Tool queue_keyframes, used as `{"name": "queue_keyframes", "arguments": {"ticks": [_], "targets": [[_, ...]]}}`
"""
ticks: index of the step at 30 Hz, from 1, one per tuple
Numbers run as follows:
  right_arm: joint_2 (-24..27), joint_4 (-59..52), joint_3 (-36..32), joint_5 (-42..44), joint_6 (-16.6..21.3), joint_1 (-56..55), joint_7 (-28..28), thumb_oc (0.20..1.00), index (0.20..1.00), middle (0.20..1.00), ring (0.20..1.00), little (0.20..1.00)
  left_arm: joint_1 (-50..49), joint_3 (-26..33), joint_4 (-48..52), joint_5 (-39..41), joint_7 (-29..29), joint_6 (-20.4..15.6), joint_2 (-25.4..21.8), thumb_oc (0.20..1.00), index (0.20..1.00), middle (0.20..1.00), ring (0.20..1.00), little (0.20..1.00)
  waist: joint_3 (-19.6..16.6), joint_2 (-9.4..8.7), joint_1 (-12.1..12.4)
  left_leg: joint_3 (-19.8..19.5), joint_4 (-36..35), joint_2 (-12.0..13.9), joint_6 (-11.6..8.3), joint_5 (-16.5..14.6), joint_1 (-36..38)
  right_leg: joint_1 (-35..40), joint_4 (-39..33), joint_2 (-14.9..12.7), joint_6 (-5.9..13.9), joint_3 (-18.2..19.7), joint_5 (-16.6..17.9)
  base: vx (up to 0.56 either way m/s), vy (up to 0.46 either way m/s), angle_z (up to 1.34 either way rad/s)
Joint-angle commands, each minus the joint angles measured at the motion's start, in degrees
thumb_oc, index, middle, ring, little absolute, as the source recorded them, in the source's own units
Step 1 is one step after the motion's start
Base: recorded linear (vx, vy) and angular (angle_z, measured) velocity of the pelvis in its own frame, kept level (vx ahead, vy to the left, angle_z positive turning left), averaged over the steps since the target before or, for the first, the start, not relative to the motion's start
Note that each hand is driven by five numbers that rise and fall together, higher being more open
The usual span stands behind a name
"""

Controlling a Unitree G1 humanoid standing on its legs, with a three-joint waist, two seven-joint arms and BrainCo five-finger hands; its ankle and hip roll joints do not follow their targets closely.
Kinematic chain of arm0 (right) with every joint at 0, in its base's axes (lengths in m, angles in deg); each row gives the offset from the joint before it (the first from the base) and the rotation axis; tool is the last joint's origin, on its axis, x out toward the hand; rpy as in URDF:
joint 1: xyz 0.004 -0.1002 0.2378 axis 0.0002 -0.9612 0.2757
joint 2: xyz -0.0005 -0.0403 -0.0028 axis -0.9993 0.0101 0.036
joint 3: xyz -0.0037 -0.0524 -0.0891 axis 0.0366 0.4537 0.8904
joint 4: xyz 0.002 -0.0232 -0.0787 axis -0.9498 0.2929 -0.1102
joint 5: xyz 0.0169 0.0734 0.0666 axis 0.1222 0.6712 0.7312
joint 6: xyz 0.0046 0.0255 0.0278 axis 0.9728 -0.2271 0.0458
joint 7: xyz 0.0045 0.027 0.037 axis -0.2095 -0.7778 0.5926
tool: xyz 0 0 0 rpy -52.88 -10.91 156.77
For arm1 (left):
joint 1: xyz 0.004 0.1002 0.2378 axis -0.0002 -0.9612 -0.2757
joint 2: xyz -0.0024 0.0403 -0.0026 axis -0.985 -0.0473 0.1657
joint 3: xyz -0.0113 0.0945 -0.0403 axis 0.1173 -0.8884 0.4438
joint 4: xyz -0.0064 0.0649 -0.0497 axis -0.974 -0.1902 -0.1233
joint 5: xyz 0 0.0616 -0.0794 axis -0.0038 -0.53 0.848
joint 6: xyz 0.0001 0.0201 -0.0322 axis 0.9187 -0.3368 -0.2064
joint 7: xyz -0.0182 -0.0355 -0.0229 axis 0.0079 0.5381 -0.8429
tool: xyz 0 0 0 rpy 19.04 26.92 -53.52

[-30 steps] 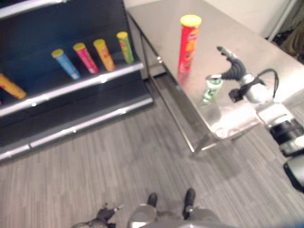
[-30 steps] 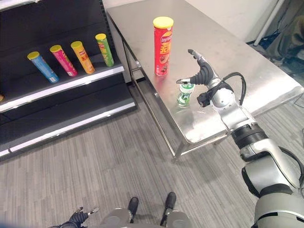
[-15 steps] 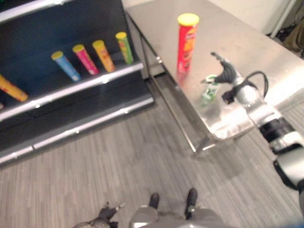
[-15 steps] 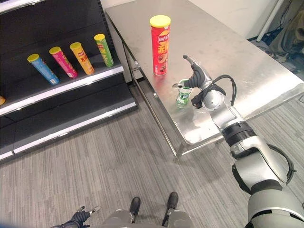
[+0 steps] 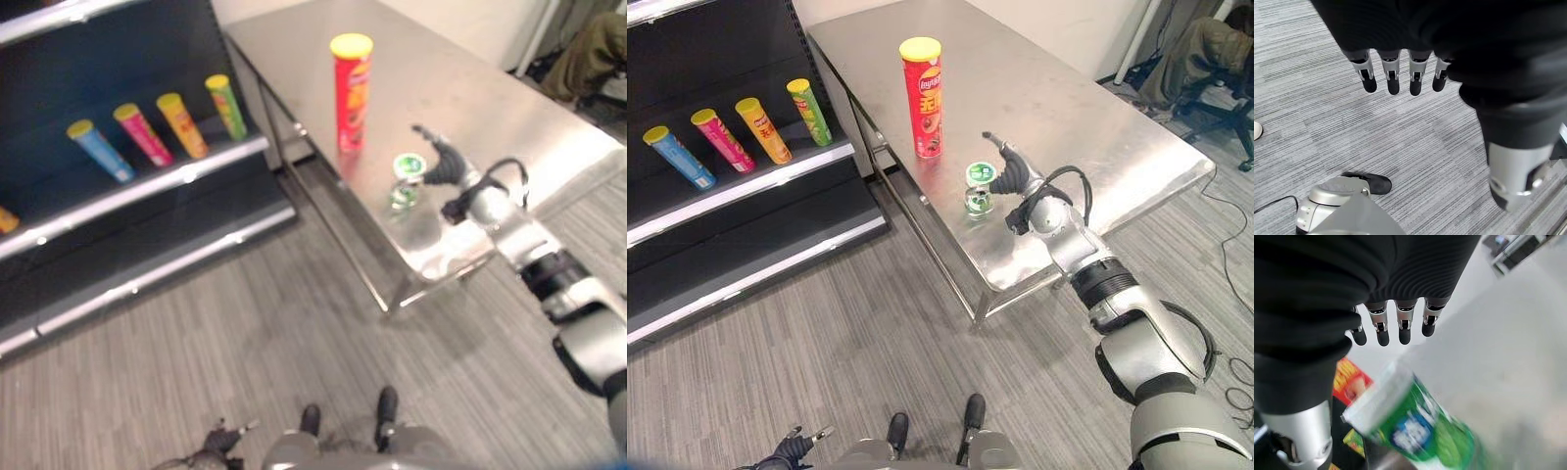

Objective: Put the goods on the table back onto the shelves and tidy them up.

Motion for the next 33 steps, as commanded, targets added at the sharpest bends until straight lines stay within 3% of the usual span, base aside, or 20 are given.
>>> {"name": "queue_keyframes", "arguments": {"ticks": [1,15,16,22,29,33], "targets": [[-2.4,4.3,2.0,2.6,0.6,3.4,0.2,1.000,1.000,1.000,1.000,1.000,1.1,-1.6,-2.4,0.5,-1.2,-0.5,-2.4,1.000,1.000,1.000,1.000,1.000,-1.6,-2.58,0.7,5.3,0.7,3.6,-3.80,-0.7,-1.8,3.2,5.5,-3.1,4.36,2.2,-12.7,0.00,0.000,0.00],[-6.6,11.5,1.3,1.4,-0.6,5.3,-1.2,1.000,1.000,1.000,1.000,1.000,0.7,-2.1,-3.2,1.1,-1.4,-0.4,-2.2,1.000,1.000,1.000,1.000,1.000,-1.6,-2.88,1.4,5.3,0.4,3.6,-3.73,-0.5,-1.9,3.2,5.5,-3.0,4.34,2.3,-12.7,0.00,0.000,0.00],[-7.1,12.3,1.3,1.5,-0.8,5.2,-1.1,0.200,0.200,0.200,0.200,0.200,0.7,-2.2,-3.2,1.2,-1.4,-0.3,-2.3,1.000,1.000,1.000,1.000,1.000,-1.7,-2.95,1.5,5.2,0.2,3.7,-3.73,-0.4,-1.9,3.2,5.5,-2.9,4.31,2.3,-12.7,0.00,0.000,0.00],[-9.3,17.7,1.2,1.0,-1.6,6.4,-1.1,0.200,0.200,0.200,0.200,0.200,0.7,-2.6,-3.1,1.8,-1.4,-0.3,-2.4,1.000,1.000,1.000,1.000,1.000,-1.6,-3.08,1.8,5.2,0.1,3.8,-3.76,-0.2,-1.9,3.2,5.4,-2.8,4.30,2.3,-12.7,0.00,0.000,0.00],[-9.8,15.6,0.9,1.7,-1.1,5.9,-1.7,0.200,0.200,0.200,0.200,0.200,0.5,-2.6,-3.0,1.9,-1.4,-0.1,-2.3,1.000,1.000,1.000,1.000,1.000,-1.5,-3.06,1.8,5.3,-0.1,3.8,-3.75,0.0,-1.9,3.3,5.3,-2.7,4.25,2.4,-12.7,0.00,0.000,0.00],[-6.5,1.8,0.6,3.0,1.0,2.9,-2.4,0.200,0.200,0.200,0.200,0.200,0.8,-1.6,-2.4,2.3,-1.9,0.0,-1.9,1.000,1.000,1.000,1.000,1.000,-1.2,-3.03,1.3,5.5,-0.1,3.9,-3.79,0.2,-2.1,3.0,5.3,-2.7,4.42,2.5,-12.7,0.00,0.001,-0.01]]}}
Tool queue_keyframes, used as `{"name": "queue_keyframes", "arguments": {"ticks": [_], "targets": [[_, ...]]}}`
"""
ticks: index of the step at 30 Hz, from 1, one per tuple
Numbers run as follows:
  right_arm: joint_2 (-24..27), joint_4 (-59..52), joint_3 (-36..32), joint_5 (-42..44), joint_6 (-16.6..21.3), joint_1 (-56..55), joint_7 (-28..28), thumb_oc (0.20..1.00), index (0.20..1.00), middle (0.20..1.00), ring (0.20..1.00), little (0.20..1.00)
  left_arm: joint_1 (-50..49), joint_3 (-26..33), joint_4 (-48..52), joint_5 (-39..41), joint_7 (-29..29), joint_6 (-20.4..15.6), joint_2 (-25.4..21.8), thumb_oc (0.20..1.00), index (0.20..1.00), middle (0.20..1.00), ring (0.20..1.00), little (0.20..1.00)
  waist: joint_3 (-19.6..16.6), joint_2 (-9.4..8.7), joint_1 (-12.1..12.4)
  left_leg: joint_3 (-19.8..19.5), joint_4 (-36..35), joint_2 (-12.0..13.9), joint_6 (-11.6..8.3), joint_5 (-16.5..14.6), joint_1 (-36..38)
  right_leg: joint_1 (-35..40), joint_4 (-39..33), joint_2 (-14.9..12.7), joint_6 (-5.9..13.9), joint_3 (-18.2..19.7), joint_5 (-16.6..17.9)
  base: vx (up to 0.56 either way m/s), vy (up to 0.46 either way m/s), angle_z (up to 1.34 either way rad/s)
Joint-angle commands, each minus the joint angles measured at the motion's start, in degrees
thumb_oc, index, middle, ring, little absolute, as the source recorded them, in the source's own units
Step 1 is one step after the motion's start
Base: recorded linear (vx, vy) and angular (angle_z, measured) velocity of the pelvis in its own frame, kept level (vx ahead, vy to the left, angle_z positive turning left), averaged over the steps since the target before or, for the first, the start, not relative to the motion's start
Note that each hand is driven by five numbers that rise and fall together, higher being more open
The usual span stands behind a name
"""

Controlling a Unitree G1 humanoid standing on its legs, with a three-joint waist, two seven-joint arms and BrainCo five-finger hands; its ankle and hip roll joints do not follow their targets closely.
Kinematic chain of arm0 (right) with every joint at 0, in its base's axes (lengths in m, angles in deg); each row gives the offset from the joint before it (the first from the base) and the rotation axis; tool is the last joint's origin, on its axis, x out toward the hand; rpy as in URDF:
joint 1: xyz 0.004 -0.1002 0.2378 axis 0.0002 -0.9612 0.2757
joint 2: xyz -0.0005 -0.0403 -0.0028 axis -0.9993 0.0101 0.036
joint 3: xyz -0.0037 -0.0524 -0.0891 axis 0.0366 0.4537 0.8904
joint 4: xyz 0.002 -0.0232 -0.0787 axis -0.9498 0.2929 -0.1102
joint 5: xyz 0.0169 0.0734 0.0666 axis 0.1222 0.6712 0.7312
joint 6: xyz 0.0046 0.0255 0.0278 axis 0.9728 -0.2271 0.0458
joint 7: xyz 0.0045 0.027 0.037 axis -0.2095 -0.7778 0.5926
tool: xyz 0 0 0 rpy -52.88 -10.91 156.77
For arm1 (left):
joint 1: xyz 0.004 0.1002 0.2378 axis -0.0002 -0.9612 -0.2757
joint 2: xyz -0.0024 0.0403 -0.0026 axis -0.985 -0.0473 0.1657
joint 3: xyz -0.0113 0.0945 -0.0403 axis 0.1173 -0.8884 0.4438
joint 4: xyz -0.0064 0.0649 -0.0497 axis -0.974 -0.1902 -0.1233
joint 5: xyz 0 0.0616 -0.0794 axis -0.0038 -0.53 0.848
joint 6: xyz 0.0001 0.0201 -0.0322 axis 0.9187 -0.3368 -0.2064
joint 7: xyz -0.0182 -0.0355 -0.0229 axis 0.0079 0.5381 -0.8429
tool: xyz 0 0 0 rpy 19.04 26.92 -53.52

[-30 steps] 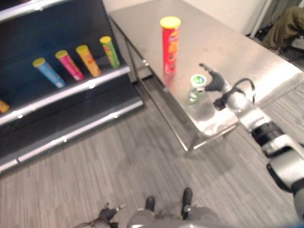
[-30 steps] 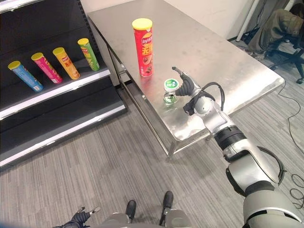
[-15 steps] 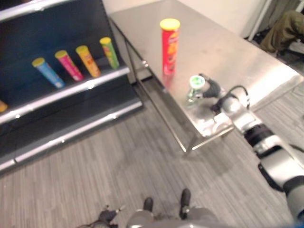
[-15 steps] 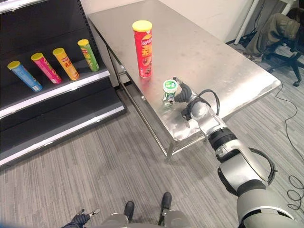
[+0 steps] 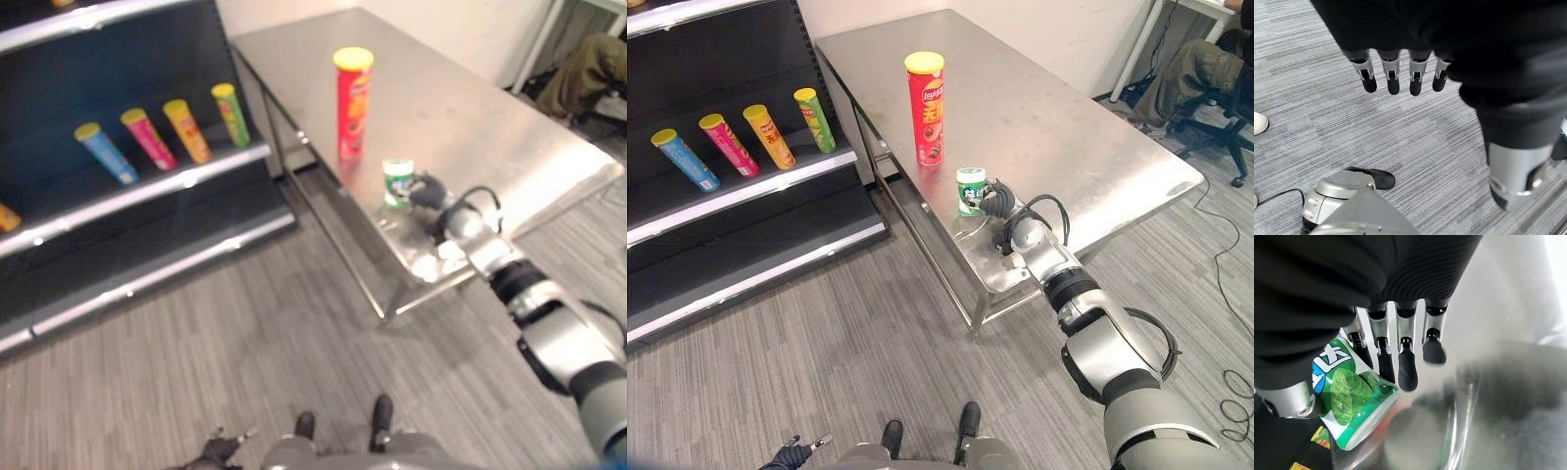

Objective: Put the goods on the table back onto the shelves and tidy them up.

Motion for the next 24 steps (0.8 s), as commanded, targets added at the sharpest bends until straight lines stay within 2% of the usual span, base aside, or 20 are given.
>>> {"name": "queue_keyframes", "arguments": {"ticks": [1,4,6,7,8,13,16,18,19,21,23,24], "targets": [[3.2,-14.6,0.3,3.4,4.6,0.9,-2.0,0.200,0.200,0.200,0.200,0.200,1.0,-0.9,-0.6,2.0,-1.9,-0.3,-2.0,1.000,1.000,1.000,1.000,1.000,0.8,-2.23,0.5,5.3,0.2,3.3,-3.32,-0.1,-1.9,3.3,5.3,-3.3,4.83,2.3,-12.9,0.00,0.000,0.00],[5.1,-29.1,-4.7,7.5,7.7,-7.1,-1.8,0.200,0.200,0.200,0.200,0.200,0.8,0.9,-0.6,1.5,-2.2,0.0,-1.2,1.000,1.000,1.000,1.000,1.000,0.9,-1.96,0.2,5.4,0.3,3.3,-3.23,-0.2,-2.0,3.2,5.4,-3.2,4.88,2.3,-13.2,0.00,0.000,0.00],[5.7,-36.3,-7.9,10.2,9.6,-10.8,-1.6,0.200,0.200,0.200,0.200,0.200,0.6,1.5,-0.3,0.9,-2.4,0.1,-0.9,1.000,1.000,1.000,1.000,1.000,0.9,-1.92,0.4,5.2,0.4,3.4,-3.22,-0.3,-2.0,3.3,5.4,-3.1,4.89,2.0,-13.4,0.00,-0.006,0.02],[5.8,-36.5,-8.1,10.2,9.5,-11.0,-1.6,0.200,0.200,0.200,0.200,0.200,0.6,1.4,-0.3,0.9,-2.4,0.1,-0.9,1.000,1.000,1.000,1.000,1.000,0.8,-1.93,0.4,5.1,0.4,3.4,-3.23,-0.3,-2.0,3.3,5.4,-3.1,4.89,2.0,-13.4,-0.01,-0.023,0.08],[5.6,-41.2,-10.1,13.6,11.2,-12.7,-1.0,0.200,0.200,0.200,0.200,0.200,0.5,1.6,0.1,0.6,-2.4,-0.2,-0.8,1.000,1.000,1.000,1.000,1.000,0.9,-1.89,0.8,4.7,0.5,3.4,-3.25,-0.2,-2.2,3.4,5.4,-3.0,4.82,1.7,-13.6,-0.01,-0.018,0.08],[5.2,-46.8,-9.6,16.4,12.3,-11.1,-0.4,0.200,0.200,0.200,0.200,0.200,0.4,1.8,1.9,1.1,-2.9,-0.5,-1.1,1.000,1.000,1.000,1.000,1.000,1.2,-2.41,2.2,2.5,0.8,2.9,-3.24,0.5,-3.5,3.2,5.1,-3.0,4.56,1.1,-13.4,-0.05,-0.013,0.09],[6.4,-46.7,-9.3,16.7,12.4,-8.9,-0.7,0.200,0.200,0.200,0.200,0.200,1.4,1.6,2.8,1.5,-3.3,-0.8,-1.5,1.000,1.000,1.000,1.000,1.000,1.9,-3.50,3.1,2.7,5.2,2.1,-3.71,-0.3,-7.2,2.6,5.4,-4.6,4.43,-1.2,-13.3,-0.13,0.020,0.25],[7.5,-46.3,-8.3,16.4,12.0,-7.0,-1.0,0.200,0.200,0.200,0.200,0.200,1.6,1.7,3.5,1.7,-3.3,-1.0,-1.6,1.000,1.000,1.000,1.000,1.000,2.3,-4.29,3.8,6.2,7.9,4.1,-3.81,-2.6,-6.5,1.8,6.4,-6.2,4.24,-3.2,-13.0,-0.14,0.088,0.56],[7.6,-46.2,-8.0,16.6,11.8,-6.7,-0.8,0.200,0.200,0.200,0.200,0.200,1.5,1.9,3.5,1.8,-3.1,-1.0,-1.6,1.000,1.000,1.000,1.000,1.000,2.0,-4.38,3.8,6.7,8.4,4.9,-3.83,-2.9,-6.0,1.3,6.9,-6.8,4.25,-3.7,-13.0,-0.12,0.152,0.80],[8.1,-45.5,-6.8,16.3,11.4,-5.4,-0.2,0.200,0.200,0.200,0.200,0.200,1.4,2.3,3.1,2.2,-3.0,-0.8,-1.5,1.000,1.000,1.000,1.000,1.000,1.7,-3.85,3.9,7.7,9.4,8.3,-4.58,-2.0,-2.8,0.1,8.4,-7.9,4.52,-4.8,-13.3,-0.15,0.208,0.81],[8.9,-44.3,-6.3,16.3,10.9,-4.7,-0.2,0.200,0.200,0.200,0.200,0.200,1.1,2.4,3.3,2.3,-2.8,-0.7,-1.4,1.000,1.000,1.000,1.000,1.000,0.9,-2.86,3.4,7.5,9.1,10.2,-6.07,-0.5,-0.5,-1.5,9.7,-9.0,4.93,-5.8,-13.3,-0.16,0.255,0.56],[9.1,-43.7,-5.9,16.2,10.3,-4.3,0.1,0.200,0.200,0.200,0.200,0.200,0.7,2.4,3.5,2.2,-2.7,-0.6,-1.2,1.000,1.000,1.000,1.000,1.000,0.2,-2.26,3.0,6.4,8.0,9.9,-6.39,-0.6,0.3,-2.2,9.9,-9.5,5.29,-6.1,-12.9,-0.14,0.286,0.47]]}}
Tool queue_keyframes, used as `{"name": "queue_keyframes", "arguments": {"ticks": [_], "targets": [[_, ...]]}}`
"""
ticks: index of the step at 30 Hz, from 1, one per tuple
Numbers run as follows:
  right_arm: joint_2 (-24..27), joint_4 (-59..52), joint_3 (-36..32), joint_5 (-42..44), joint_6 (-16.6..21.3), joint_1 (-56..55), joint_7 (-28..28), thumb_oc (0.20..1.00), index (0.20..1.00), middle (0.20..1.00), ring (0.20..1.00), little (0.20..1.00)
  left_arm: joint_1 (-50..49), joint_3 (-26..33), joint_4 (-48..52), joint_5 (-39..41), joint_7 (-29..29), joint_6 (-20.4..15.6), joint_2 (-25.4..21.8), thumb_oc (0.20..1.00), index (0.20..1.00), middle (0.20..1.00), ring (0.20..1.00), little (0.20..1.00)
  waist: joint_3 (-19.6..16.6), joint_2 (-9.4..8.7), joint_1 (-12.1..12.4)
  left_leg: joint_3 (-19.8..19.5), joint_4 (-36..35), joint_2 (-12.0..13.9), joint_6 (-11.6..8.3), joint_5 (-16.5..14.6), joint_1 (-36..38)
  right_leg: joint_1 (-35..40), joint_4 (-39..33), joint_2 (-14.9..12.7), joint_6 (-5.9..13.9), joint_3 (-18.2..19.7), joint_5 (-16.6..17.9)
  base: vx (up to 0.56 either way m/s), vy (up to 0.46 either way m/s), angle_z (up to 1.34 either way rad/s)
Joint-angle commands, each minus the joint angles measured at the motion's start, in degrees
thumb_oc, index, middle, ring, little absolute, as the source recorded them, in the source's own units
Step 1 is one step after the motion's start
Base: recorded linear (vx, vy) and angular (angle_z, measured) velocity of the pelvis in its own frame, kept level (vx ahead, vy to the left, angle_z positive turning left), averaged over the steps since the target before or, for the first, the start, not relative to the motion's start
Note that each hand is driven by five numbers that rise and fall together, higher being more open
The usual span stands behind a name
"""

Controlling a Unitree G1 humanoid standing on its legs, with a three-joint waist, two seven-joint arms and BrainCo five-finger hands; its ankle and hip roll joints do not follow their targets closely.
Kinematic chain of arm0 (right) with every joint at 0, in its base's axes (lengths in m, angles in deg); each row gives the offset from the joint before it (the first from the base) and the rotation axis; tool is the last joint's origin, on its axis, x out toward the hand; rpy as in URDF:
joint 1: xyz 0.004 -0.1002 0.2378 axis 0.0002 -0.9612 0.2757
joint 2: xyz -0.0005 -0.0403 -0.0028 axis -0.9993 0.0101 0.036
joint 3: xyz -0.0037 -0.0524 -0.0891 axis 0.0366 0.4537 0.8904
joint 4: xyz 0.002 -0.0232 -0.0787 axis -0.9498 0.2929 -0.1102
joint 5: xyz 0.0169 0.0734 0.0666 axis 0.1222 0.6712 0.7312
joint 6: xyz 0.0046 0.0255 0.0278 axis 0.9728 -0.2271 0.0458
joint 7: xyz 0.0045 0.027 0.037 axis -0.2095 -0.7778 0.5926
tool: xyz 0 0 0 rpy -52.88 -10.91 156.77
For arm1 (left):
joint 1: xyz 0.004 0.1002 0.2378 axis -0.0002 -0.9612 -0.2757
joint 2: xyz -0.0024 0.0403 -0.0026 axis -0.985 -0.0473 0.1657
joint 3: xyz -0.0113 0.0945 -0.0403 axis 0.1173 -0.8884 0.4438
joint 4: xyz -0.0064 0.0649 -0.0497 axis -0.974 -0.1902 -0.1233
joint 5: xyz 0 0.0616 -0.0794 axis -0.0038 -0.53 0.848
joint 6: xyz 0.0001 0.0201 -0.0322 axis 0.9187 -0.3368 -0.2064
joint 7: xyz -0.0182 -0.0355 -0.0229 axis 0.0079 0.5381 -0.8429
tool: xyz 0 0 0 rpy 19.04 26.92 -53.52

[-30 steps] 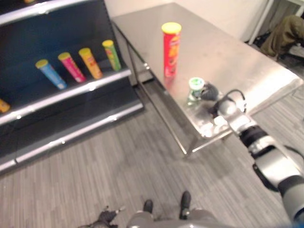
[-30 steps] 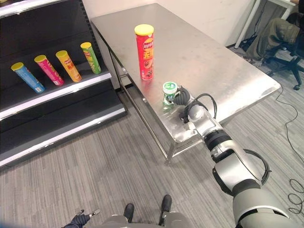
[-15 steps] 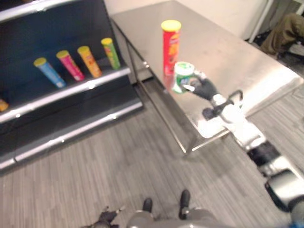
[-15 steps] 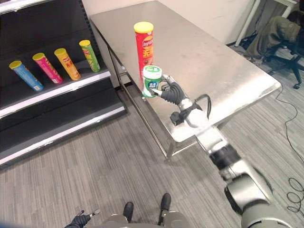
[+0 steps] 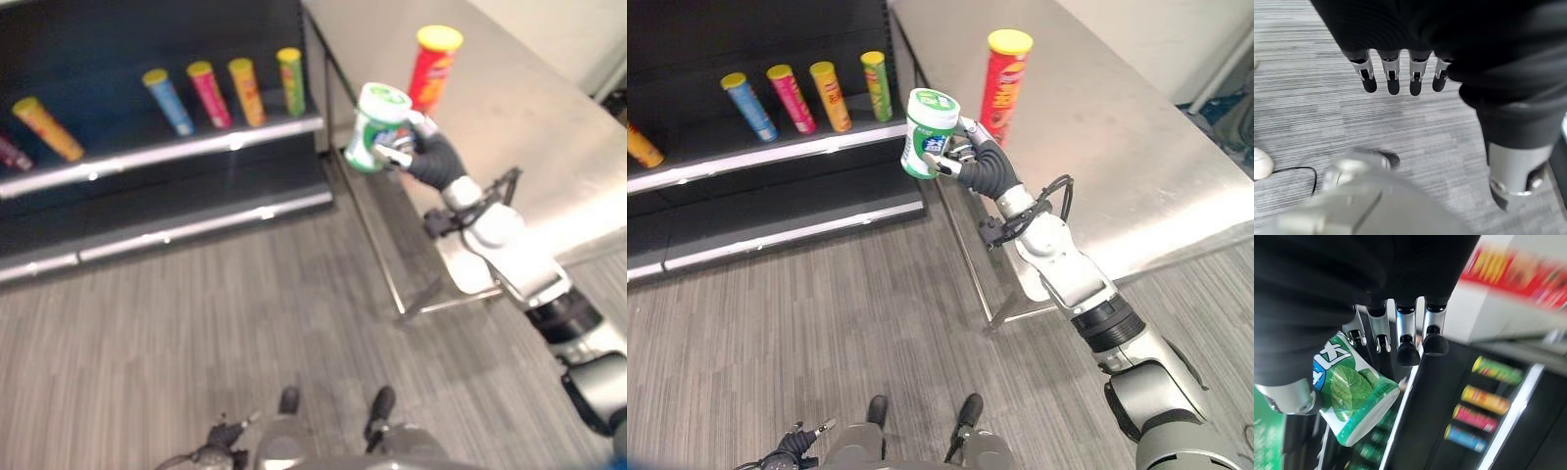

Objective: Put the goods on the table back onto the shelves and tidy them up.

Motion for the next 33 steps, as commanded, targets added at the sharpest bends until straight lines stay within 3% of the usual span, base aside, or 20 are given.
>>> {"name": "queue_keyframes", "arguments": {"ticks": [1,2,3,7,8,9,12,13,14,15,16,20,33], "targets": [[0.3,1.7,1.3,1.4,1.7,6.4,0.2,0.200,0.200,0.200,0.200,0.200,-0.5,-0.7,0.9,1.8,-0.6,-0.9,-2.6,1.000,1.000,1.000,1.000,1.000,-3.0,0.85,0.5,-1.4,-5.5,1.8,-1.34,-1.3,6.3,-2.1,8.6,-4.1,7.78,5.3,-12.0,-0.09,0.194,0.54],[0.3,1.7,1.3,1.4,1.7,6.4,0.2,0.200,0.200,0.200,0.200,0.200,-0.5,-0.7,0.9,1.8,-0.6,-0.9,-2.6,1.000,1.000,1.000,1.000,1.000,-3.0,0.83,0.5,-1.4,-5.5,1.7,-1.33,-1.3,6.2,-2.2,8.6,-4.2,7.79,5.3,-12.0,-0.11,0.263,0.76],[0.6,2.1,1.5,1.1,1.0,6.2,0.9,0.200,0.200,0.200,0.200,0.200,-1.1,-0.7,0.3,0.9,0.0,-0.5,-2.4,1.000,1.000,1.000,1.000,1.000,-3.4,1.56,1.0,-0.5,-7.0,0.6,-0.70,-3.4,6.4,-1.9,8.5,-5.9,8.45,4.8,-10.6,-0.11,0.323,0.87],[0.8,3.6,1.9,-0.5,0.0,5.8,1.8,0.200,0.200,0.200,0.200,0.200,-1.9,-1.6,0.3,-1.1,0.9,-0.4,-2.2,1.000,1.000,1.000,1.000,1.000,-3.8,1.75,1.6,-0.4,-9.6,-3.3,1.42,-4.8,6.7,-2.1,8.9,-10.9,10.78,2.8,-7.2,-0.12,0.300,0.57],[0.7,4.7,3.0,-1.6,-0.6,7.3,2.2,0.200,0.200,0.200,0.200,0.200,-1.9,-1.7,0.2,-2.0,0.7,-0.5,-2.6,1.000,1.000,1.000,1.000,1.000,-2.7,1.14,2.1,0.1,-10.8,-5.9,3.33,-5.4,7.4,-4.1,11.1,-13.7,12.13,3.7,-4.9,-0.28,0.377,0.41],[0.8,5.6,3.8,-1.5,-0.5,8.6,2.3,0.200,0.200,0.200,0.200,0.200,-1.9,-1.4,-0.5,-2.5,0.3,-0.7,-3.1,1.000,1.000,1.000,1.000,1.000,-1.9,1.08,2.3,0.4,-11.3,-6.4,3.82,-5.3,7.7,-5.3,12.6,-14.3,12.80,5.6,-3.7,-0.30,0.282,0.18],[0.9,8.4,6.1,-1.3,-0.5,13.2,2.3,0.200,0.200,0.200,0.200,0.200,-1.3,-0.8,-1.7,-2.3,-0.4,-1.1,-4.5,1.000,1.000,1.000,1.000,1.000,-1.2,0.88,2.5,-0.6,-10.1,-8.0,4.79,-4.5,5.0,-6.4,16.3,-11.2,12.98,15.2,-5.6,-0.21,0.092,0.05],[0.6,10.6,7.3,-1.6,-0.2,15.7,2.0,0.200,0.200,0.200,0.200,0.200,-1.3,-0.6,-2.9,-2.1,-0.7,-1.4,-5.3,1.000,1.000,1.000,1.000,1.000,-1.2,0.73,3.4,-1.6,-9.1,-8.3,4.84,-4.0,3.4,-4.3,17.3,-8.6,12.37,18.0,-8.7,-0.15,-0.042,0.23],[0.8,12.1,7.4,-1.7,-0.1,16.0,1.6,0.200,0.200,0.200,0.200,0.200,-1.3,-0.8,-3.4,-2.2,-0.6,-1.4,-5.6,1.000,1.000,1.000,1.000,1.000,-1.5,0.11,4.1,-2.3,-8.7,-8.9,4.99,-3.9,2.5,-1.9,14.9,-7.0,11.91,18.5,-10.6,-0.09,-0.055,0.26],[0.8,12.1,7.4,-1.7,0.0,16.1,1.6,0.200,0.200,0.200,0.200,0.200,-1.3,-0.8,-3.4,-2.2,-0.6,-1.4,-5.6,1.000,1.000,1.000,1.000,1.000,-1.6,0.11,4.0,-2.4,-8.7,-8.9,5.02,-3.8,2.3,-2.0,14.8,-7.0,11.92,18.4,-10.4,-0.03,-0.113,0.25],[-0.3,14.2,7.9,-1.7,-0.1,17.5,1.0,0.200,0.200,0.200,0.200,0.200,-2.0,-0.3,-3.8,-1.6,-0.4,-1.4,-5.6,1.000,1.000,1.000,1.000,1.000,-2.2,-0.78,4.9,-3.4,-8.5,-9.6,4.93,-3.4,1.5,0.0,10.9,-5.5,10.73,17.9,-11.4,-0.03,-0.111,0.18],[-0.6,16.9,9.7,-3.2,-0.8,19.1,0.2,0.200,0.200,0.200,0.200,0.200,-2.9,0.6,-5.0,0.0,-0.5,-1.2,-4.6,1.000,1.000,1.000,1.000,1.000,-3.4,-1.12,5.5,-3.8,-8.9,-8.9,4.11,-2.5,1.2,1.4,6.8,-3.3,10.19,17.9,-10.9,0.04,-0.098,0.16],[5.0,19.1,9.4,-9.0,0.1,26.0,-5.3,0.200,0.200,0.200,0.200,0.200,-3.2,-1.9,-2.2,-0.2,-1.0,-1.7,-4.6,1.000,1.000,1.000,1.000,1.000,-3.4,-1.11,5.1,-5.9,-10.1,-6.3,1.99,-0.5,1.4,3.6,5.6,-0.9,8.49,14.9,-12.8,-0.01,-0.078,0.12]]}}
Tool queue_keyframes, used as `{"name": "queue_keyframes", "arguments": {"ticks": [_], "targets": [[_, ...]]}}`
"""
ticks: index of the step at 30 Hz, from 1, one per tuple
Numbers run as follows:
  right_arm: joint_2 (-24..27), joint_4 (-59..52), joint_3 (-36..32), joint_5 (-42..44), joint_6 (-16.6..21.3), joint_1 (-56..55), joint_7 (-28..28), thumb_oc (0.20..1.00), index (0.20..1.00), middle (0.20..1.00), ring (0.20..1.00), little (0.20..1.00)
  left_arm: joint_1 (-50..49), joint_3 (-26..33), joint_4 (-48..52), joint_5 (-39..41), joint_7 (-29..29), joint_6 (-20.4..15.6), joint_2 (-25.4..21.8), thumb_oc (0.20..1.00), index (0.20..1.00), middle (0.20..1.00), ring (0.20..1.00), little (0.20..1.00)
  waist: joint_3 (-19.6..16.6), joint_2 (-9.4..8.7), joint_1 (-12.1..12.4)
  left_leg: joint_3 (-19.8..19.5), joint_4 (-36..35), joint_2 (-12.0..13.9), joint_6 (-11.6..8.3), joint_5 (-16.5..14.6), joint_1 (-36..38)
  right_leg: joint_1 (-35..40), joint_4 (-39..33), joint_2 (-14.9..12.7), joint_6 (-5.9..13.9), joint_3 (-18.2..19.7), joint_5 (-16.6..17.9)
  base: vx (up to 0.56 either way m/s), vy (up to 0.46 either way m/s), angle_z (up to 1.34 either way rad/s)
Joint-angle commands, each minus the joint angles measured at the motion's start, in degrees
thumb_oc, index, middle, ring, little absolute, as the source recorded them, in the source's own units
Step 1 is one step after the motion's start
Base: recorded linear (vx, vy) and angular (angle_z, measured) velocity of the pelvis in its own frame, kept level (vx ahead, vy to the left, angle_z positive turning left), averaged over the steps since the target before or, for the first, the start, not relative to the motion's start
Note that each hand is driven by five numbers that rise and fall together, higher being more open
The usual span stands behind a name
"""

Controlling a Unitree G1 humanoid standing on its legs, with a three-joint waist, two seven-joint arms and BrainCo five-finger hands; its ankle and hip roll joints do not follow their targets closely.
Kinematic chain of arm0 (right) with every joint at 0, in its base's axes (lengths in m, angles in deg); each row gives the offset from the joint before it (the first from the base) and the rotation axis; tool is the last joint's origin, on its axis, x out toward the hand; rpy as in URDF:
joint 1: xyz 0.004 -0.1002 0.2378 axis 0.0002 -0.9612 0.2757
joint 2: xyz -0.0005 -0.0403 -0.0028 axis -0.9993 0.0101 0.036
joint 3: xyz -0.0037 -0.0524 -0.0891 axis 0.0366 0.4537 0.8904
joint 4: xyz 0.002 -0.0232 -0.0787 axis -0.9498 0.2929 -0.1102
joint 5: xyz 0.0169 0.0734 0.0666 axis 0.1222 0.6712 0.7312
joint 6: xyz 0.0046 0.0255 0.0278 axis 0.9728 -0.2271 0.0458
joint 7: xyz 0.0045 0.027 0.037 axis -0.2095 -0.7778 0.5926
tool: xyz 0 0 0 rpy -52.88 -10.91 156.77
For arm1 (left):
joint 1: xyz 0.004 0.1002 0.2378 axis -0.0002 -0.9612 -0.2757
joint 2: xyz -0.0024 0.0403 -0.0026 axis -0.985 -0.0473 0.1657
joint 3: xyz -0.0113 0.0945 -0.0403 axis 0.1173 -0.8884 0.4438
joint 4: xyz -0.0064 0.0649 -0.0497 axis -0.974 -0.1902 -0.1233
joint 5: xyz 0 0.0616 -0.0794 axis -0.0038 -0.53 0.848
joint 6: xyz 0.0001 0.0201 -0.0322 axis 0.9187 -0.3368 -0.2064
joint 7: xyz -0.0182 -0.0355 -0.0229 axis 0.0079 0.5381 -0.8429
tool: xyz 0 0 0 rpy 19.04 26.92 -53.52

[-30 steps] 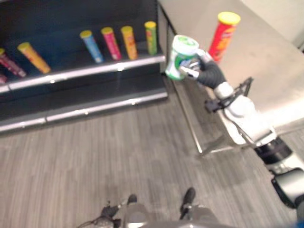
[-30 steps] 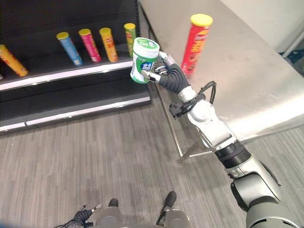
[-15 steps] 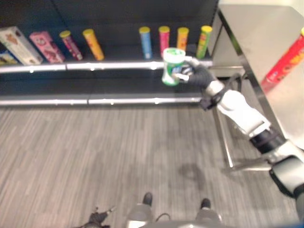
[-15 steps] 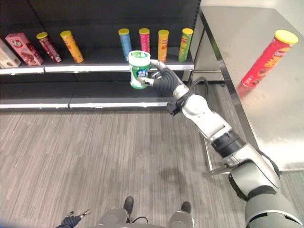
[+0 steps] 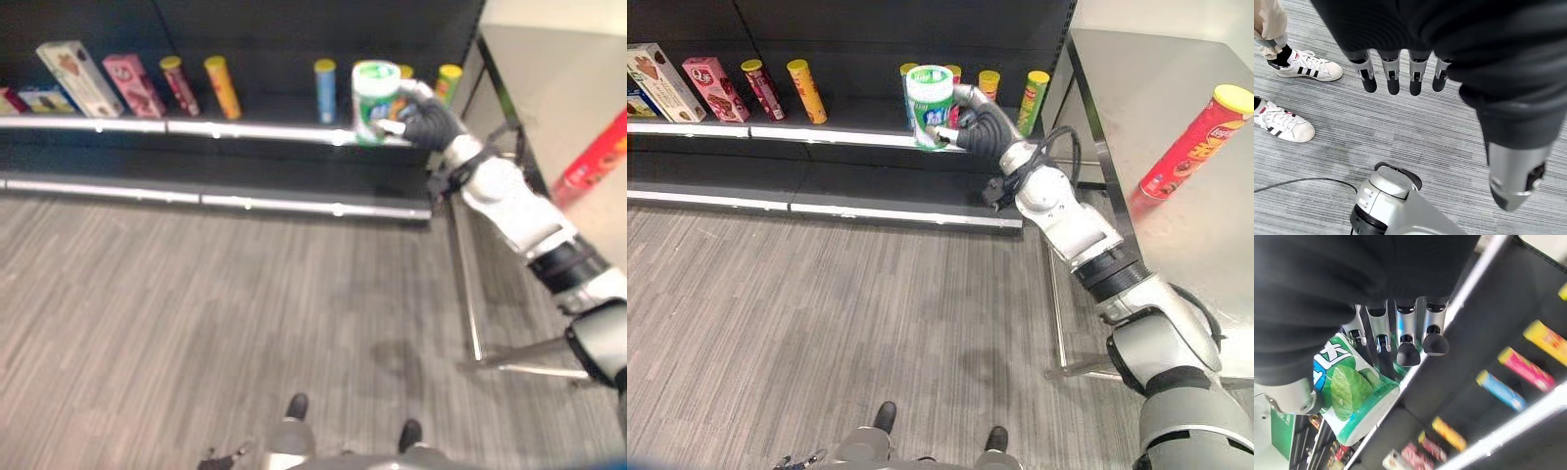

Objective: Put the goods on the table back onto the shelves and tidy them up.

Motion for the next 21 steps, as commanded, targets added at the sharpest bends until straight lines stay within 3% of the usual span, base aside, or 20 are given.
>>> {"name": "queue_keyframes", "arguments": {"ticks": [1,11,21], "targets": [[8.7,0.8,-28.5,4.9,2.2,-27.6,-8.2,0.200,0.200,0.200,0.200,0.200,0.0,-1.8,5.7,-2.9,-0.2,0.1,-1.0,1.000,1.000,1.000,1.000,1.000,-1.3,-1.32,-3.4,7.1,2.2,0.6,-0.01,-6.0,-0.4,-1.9,3.8,0.4,-1.33,2.2,-8.6,-0.02,-0.073,0.01],[9.5,-2.5,-29.4,2.8,2.8,-28.5,-8.6,0.200,0.200,0.200,0.200,0.200,0.1,-1.3,4.9,-3.9,-1.1,0.1,-1.5,1.000,1.000,1.000,1.000,1.000,-2.1,-1.29,-3.6,8.8,-0.8,0.4,0.60,-5.5,2.4,-1.5,3.8,-0.3,-0.67,2.9,-8.1,0.02,0.031,0.02],[12.5,-9.2,-30.3,-1.5,4.2,-28.1,-9.8,0.200,0.200,0.200,0.200,0.200,0.8,-1.9,5.6,-3.9,-1.0,0.2,-0.9,1.000,1.000,1.000,1.000,1.000,-2.2,-1.90,-3.4,7.3,-0.6,1.8,-0.25,-5.1,2.8,-0.9,5.2,1.1,-1.86,2.7,-10.2,0.04,-0.050,0.03]]}}
